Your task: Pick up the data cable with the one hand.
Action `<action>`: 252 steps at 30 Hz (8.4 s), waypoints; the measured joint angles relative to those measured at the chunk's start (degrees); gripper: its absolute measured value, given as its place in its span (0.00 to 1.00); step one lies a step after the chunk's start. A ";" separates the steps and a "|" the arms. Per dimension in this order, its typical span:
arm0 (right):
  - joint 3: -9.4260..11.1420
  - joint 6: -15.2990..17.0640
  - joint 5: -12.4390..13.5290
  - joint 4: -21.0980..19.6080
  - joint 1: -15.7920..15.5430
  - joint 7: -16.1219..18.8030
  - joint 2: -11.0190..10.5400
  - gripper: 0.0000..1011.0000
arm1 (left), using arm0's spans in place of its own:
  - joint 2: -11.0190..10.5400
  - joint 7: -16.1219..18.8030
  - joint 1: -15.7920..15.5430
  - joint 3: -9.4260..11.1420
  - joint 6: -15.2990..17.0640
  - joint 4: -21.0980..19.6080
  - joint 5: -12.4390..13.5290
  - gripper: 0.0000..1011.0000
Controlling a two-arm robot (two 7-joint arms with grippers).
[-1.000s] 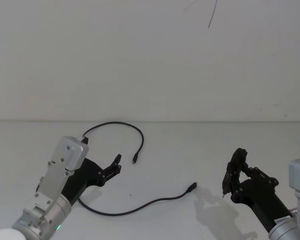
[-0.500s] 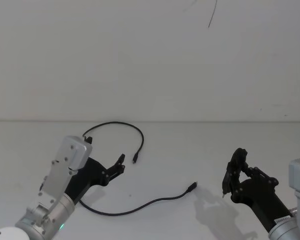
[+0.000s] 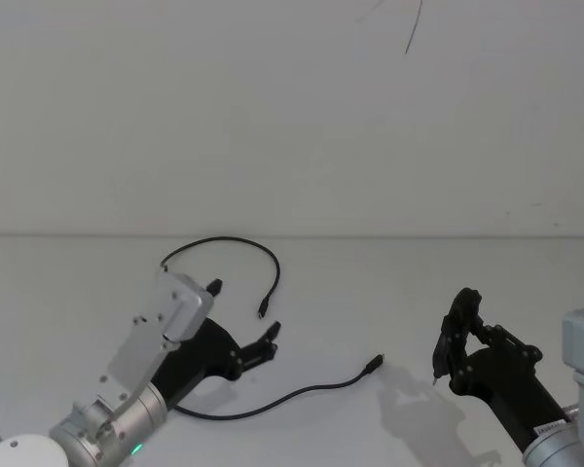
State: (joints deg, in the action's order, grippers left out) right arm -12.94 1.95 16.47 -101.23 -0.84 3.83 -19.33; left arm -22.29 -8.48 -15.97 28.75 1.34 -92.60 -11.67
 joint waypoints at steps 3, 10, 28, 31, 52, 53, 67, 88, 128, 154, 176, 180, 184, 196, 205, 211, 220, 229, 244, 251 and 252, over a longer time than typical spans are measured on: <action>0.00 0.00 0.00 0.00 0.00 0.00 0.00 0.27 | -0.43 -1.95 -0.31 0.49 0.66 -0.28 -0.61 0.99; 0.00 0.00 0.00 0.00 0.00 0.00 0.00 0.27 | -1.19 -6.31 -0.85 1.11 2.94 -0.70 -2.46 0.99; 0.00 0.00 0.00 0.00 0.00 0.00 0.00 0.27 | -1.48 -15.61 -3.80 1.09 5.36 2.70 -6.46 0.99; 0.00 0.00 0.00 0.00 0.00 0.00 0.00 0.27 | -1.38 -17.10 -4.65 1.37 5.35 3.90 -6.82 0.99; 0.00 0.00 0.00 0.00 0.00 0.00 0.00 0.27 | 0.80 -24.91 -11.08 5.44 3.11 14.98 -6.87 0.99; 0.00 0.00 0.00 0.00 0.00 0.00 0.00 0.27 | 0.90 -25.07 -11.24 5.56 3.03 15.34 -6.83 0.99; 0.00 0.00 0.00 0.00 0.00 0.00 0.00 0.27 | 3.06 -26.98 -13.48 7.24 1.99 21.16 -6.06 0.99; 0.00 0.00 0.00 0.00 0.00 0.00 0.00 0.27 | 6.00 -27.03 -15.12 7.56 1.25 26.58 -5.21 0.73; 0.00 0.00 0.00 0.00 0.00 0.00 0.00 0.27 | 6.78 -23.56 -12.40 4.60 1.15 23.47 -6.13 0.05; 0.00 0.00 0.00 0.00 0.00 0.00 0.00 0.27 | -7.21 -23.38 2.19 -4.89 2.44 -1.61 -13.55 0.05; 0.00 0.00 0.00 0.00 0.00 0.00 0.00 0.27 | -8.10 -25.46 1.09 -1.76 2.77 -1.97 -13.38 0.05; 0.00 0.00 -0.07 0.00 0.00 0.00 0.01 0.27 | -7.59 -25.29 0.62 -1.18 2.77 -1.38 -13.22 0.05; 0.01 -0.06 -0.31 -0.24 0.06 0.00 0.05 0.27 | -7.27 -25.20 0.35 -0.84 2.77 -1.03 -13.12 0.05; -0.38 -1.49 -0.24 -1.85 1.96 1.61 1.01 0.27 | -6.57 -24.98 -0.30 -0.07 2.77 -0.26 -12.90 0.05; -0.80 -2.01 1.31 -2.12 3.41 3.38 2.49 0.27 | -6.38 -24.91 -0.48 0.13 2.74 -0.06 -12.84 0.05; -0.94 -2.01 2.28 -1.90 3.83 4.42 3.29 0.27 | -6.31 -24.88 -0.53 0.22 2.74 0.03 -12.80 0.05; -0.94 -1.81 3.40 -1.23 4.27 5.70 4.20 0.27 | -6.26 -24.87 -0.57 0.28 2.74 0.10 -12.79 0.05; -0.74 -1.74 4.32 -0.44 4.62 7.12 4.88 0.27 | -6.21 -24.88 -0.62 0.33 2.74 0.15 -12.79 0.05; -0.54 -1.94 5.16 0.49 4.95 8.71 5.54 0.27 | -6.20 -24.88 -0.63 0.34 2.74 0.15 -12.79 0.05; -0.68 -2.37 5.35 0.96 5.12 9.33 5.69 0.27 | -6.21 -24.88 -0.62 0.34 2.74 0.15 -12.79 0.05; -0.68 -2.45 5.36 0.99 5.14 9.38 5.70 0.27 | -6.21 -24.88 -0.62 0.34 2.75 0.15 -12.79 0.05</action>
State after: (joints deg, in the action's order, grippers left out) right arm -13.63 -0.50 21.82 -100.24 4.30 13.21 -13.63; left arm -28.50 -33.36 -16.59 29.09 4.09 -92.45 -24.47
